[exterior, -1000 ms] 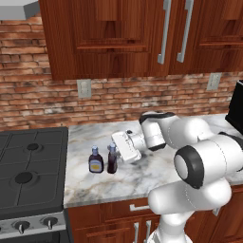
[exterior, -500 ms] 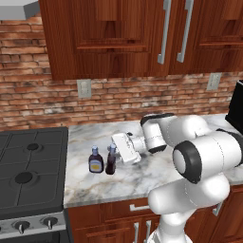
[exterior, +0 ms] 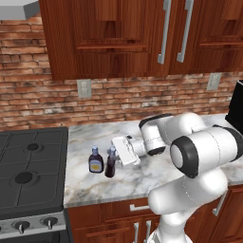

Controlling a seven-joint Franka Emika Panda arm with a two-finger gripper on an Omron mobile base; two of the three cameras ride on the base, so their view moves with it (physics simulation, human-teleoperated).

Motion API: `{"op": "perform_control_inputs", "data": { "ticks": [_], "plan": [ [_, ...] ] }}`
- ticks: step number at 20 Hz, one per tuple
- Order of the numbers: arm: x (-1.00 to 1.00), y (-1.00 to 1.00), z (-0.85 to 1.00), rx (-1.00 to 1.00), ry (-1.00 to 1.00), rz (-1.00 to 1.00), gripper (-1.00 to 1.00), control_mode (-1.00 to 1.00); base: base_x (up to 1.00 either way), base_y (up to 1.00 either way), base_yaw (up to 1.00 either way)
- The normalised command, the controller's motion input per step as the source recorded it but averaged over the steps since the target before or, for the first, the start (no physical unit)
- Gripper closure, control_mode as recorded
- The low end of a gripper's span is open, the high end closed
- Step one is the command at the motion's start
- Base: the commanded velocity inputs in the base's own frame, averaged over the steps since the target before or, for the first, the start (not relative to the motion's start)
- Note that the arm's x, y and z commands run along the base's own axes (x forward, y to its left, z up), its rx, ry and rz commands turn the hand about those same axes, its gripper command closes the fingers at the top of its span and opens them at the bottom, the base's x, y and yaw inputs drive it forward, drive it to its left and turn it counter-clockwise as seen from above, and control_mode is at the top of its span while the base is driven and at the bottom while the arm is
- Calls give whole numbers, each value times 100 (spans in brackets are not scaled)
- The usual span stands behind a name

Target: Take 2 condiments from the cabinet and move them on the counter near the stove.Make sure the condiments are lined up with each other, next to each other.

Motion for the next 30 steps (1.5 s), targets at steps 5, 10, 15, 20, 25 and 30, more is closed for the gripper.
{"op": "perform_control_inputs", "data": {
  "ticks": [5,10,15,20,25,30],
  "plan": [
    [5,14,-11,0,1,0,100,-100,0,0,0],
    [15,15,-1,0,0,0,100,-100,0,0,0],
    [24,8,0,0,0,0,100,-100,0,0,0],
    [18,0,-1,0,0,0,100,-100,0,0,0],
    [5,1,-11,0,0,0,100,-100,0,0,0],
    [7,15,-23,0,3,0,-100,-100,0,0,0]
  ]
}}
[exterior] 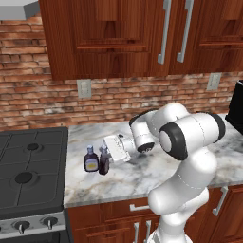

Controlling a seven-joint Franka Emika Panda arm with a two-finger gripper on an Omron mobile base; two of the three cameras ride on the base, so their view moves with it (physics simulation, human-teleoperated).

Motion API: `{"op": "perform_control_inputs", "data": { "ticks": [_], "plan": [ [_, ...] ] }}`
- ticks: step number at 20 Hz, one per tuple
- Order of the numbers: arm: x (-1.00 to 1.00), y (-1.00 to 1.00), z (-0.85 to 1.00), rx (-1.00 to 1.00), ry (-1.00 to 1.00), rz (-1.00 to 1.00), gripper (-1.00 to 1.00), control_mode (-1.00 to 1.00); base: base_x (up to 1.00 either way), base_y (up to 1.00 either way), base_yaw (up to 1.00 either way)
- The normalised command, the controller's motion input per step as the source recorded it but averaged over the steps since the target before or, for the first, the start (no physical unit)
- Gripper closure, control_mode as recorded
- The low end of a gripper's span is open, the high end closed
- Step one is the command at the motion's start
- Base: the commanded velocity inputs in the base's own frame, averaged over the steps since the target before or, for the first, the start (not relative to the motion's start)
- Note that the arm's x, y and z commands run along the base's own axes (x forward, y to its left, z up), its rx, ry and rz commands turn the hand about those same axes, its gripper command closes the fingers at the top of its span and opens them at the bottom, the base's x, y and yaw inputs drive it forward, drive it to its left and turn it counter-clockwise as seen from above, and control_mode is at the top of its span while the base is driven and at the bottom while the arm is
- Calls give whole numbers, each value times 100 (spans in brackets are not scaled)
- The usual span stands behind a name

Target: Take 2 condiments from the cabinet and move them on the counter near the stove.Make sure the condiments are lined up with each other, next to each other.

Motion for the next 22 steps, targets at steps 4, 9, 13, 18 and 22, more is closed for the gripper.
{"op": "perform_control_inputs", "data": {
  "ticks": [4,9,13,18,22],
  "plan": [
    [10,18,-22,0,3,0,-100,-100,0,0,0],
    [3,6,-6,0,0,0,-100,-100,0,0,0],
    [-1,0,0,0,0,0,-100,-100,0,0,0],
    [-17,-3,0,0,0,0,-100,-100,0,0,0],
    [-19,-8,0,0,0,0,-100,-100,0,0,0]
  ]
}}
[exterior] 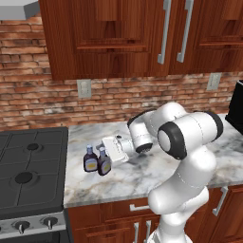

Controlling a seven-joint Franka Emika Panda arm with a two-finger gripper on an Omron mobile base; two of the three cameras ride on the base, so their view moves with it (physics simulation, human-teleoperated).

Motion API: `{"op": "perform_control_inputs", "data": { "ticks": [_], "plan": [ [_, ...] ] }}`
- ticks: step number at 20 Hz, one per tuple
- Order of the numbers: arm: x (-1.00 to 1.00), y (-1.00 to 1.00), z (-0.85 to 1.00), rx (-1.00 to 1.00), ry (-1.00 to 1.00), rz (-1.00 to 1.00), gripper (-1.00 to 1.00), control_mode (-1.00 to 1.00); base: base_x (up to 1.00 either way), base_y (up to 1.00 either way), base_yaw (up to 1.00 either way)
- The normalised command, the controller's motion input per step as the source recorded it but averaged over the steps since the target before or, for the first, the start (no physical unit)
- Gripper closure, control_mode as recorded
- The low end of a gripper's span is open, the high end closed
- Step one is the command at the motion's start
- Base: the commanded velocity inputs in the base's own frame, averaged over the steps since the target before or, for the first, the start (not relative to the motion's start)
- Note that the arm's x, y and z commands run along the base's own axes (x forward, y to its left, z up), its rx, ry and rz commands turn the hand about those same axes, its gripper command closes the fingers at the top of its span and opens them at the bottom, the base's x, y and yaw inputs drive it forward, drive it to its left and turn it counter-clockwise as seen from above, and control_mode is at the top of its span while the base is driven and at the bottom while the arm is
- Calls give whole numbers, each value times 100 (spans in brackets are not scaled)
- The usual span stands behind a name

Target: Take 2 condiments from the cabinet and move them on the counter near the stove.Make sure the condiments are lined up with each other, next to each other.

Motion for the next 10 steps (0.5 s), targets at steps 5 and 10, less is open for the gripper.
{"op": "perform_control_inputs", "data": {
  "ticks": [5,10],
  "plan": [
    [-5,-6,13,0,0,0,-100,-100,0,0,0],
    [0,-1,24,0,0,0,-100,-100,0,0,0]
  ]
}}
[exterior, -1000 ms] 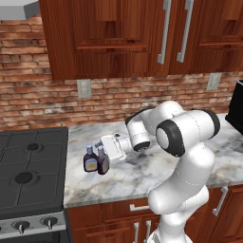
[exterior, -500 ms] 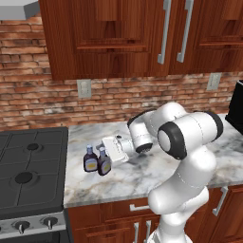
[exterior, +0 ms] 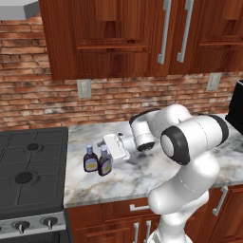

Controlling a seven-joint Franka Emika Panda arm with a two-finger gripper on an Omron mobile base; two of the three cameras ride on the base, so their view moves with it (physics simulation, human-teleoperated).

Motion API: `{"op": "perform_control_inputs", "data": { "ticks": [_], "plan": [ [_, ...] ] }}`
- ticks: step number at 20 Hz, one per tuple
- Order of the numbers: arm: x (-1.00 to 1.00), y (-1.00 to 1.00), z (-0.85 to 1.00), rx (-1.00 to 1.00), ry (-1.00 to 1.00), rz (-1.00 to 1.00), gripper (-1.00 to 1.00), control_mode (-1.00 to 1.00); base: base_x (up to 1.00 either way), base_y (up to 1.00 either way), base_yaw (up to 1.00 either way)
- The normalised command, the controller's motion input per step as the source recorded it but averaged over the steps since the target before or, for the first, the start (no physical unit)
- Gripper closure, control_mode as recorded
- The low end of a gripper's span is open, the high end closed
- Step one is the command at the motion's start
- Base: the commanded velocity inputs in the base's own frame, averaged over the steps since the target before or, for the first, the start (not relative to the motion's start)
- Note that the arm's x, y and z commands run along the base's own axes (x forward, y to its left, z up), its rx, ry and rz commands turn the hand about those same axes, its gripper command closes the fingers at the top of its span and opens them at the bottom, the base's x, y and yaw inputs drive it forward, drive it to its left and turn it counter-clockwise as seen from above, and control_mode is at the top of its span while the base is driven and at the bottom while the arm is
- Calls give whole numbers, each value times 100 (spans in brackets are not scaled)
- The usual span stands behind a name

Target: Take 2 condiments from the cabinet and move them on the counter near the stove.Make sure the condiments are lined up with each other, next to each other.

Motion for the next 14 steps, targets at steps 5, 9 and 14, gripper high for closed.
{"op": "perform_control_inputs", "data": {
  "ticks": [5,9,14],
  "plan": [
    [0,-2,24,1,0,0,-100,-100,0,0,0],
    [-2,-6,33,1,0,0,-100,-100,0,0,0],
    [-28,-18,44,0,0,0,-100,-100,0,0,0]
  ]
}}
